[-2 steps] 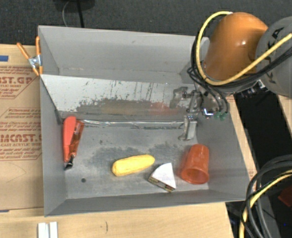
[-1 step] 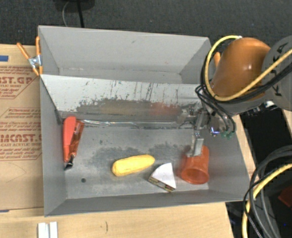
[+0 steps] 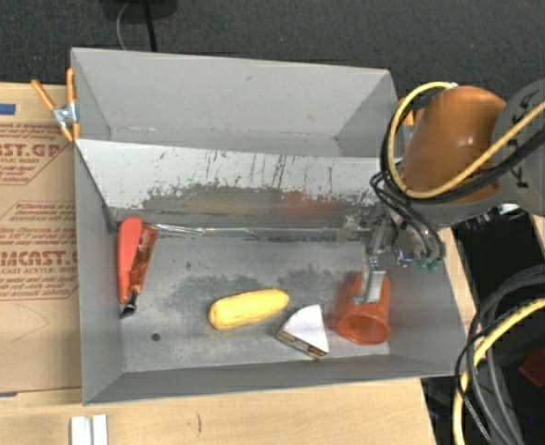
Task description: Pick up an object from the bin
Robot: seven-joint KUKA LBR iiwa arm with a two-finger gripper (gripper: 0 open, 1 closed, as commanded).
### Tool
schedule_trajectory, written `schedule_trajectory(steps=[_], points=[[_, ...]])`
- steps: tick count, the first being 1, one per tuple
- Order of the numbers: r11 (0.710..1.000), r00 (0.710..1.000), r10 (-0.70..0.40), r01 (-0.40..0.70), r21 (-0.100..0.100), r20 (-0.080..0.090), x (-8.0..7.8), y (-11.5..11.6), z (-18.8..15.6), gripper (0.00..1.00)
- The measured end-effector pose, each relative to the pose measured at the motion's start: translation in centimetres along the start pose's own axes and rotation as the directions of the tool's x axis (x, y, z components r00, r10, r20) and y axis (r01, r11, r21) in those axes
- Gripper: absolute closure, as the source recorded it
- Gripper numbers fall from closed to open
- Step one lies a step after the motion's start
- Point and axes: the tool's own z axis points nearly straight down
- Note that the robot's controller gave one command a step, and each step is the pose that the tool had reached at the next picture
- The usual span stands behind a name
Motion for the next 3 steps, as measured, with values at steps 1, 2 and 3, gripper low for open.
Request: schedule_trajectory(steps=[1, 2, 3], points=[[0.995, 0.995, -0.1, 0.1, 0.001, 0.011, -1.2, -0.2, 4.2, 0.0], [0.95, 0.95, -0.311, 0.311, -0.001, 0.0, -0.2, 0.3, 7.6, 0.0], [0.983, 0.983, -0.184, 0.184, 0.0, 0.009, 1.7, 0.3, 9.2, 0.0]])
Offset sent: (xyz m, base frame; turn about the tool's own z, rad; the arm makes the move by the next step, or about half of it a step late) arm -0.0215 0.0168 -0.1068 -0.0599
